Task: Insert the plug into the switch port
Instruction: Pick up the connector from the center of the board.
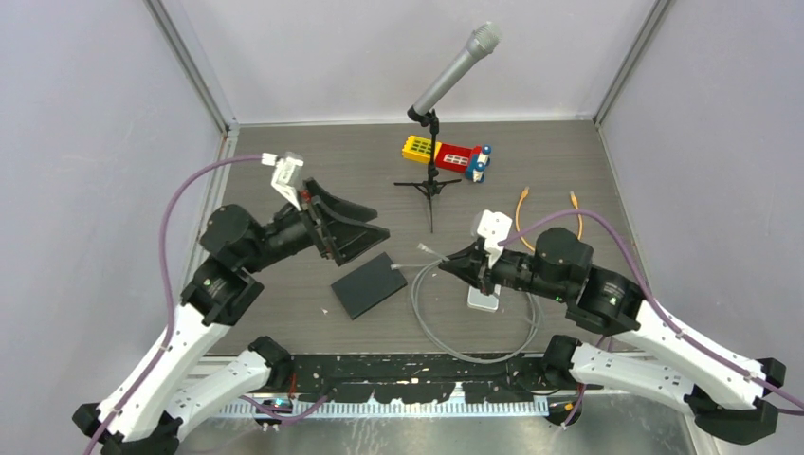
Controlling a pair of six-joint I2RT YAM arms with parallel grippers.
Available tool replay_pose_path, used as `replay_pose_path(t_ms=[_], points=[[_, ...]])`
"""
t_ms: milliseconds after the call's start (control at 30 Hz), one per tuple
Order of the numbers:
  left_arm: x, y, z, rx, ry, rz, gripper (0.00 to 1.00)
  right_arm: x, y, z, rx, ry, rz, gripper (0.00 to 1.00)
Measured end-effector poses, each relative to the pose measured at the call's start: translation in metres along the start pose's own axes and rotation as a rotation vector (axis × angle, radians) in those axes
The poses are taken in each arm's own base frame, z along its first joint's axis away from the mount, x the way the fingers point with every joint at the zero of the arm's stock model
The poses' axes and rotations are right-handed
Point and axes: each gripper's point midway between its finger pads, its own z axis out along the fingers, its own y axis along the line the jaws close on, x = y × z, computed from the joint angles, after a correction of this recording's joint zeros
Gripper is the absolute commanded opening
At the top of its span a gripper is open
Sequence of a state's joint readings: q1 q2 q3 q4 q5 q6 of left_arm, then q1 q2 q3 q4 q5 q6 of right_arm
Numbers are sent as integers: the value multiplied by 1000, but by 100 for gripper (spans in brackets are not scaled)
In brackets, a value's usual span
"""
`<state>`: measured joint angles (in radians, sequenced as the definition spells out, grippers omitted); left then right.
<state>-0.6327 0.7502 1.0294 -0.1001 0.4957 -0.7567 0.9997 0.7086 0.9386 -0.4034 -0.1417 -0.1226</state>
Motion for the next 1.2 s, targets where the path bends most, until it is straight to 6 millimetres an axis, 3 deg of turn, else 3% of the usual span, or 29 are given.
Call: replay_pose_path(t_ms=[267, 467, 800, 1000, 1133, 1200], points=[[41, 28, 19, -15, 119, -194, 75, -11, 7, 20, -57, -54, 2, 0], [45, 19, 23, 26, 139, -217, 66, -24, 11, 23, -80, -110, 8, 0], [71, 13, 33, 36, 212, -223, 47, -22, 12, 34, -90, -100, 32, 0], [73, 19, 31, -7, 201, -186, 48, -21, 12, 34, -92, -97, 37, 1], [73, 20, 28, -29, 189, -146, 69, -18, 14, 38, -99, -85, 45, 1], [74, 17, 27, -29, 186, -127, 70, -16, 15, 40, -105, -77, 52, 0]])
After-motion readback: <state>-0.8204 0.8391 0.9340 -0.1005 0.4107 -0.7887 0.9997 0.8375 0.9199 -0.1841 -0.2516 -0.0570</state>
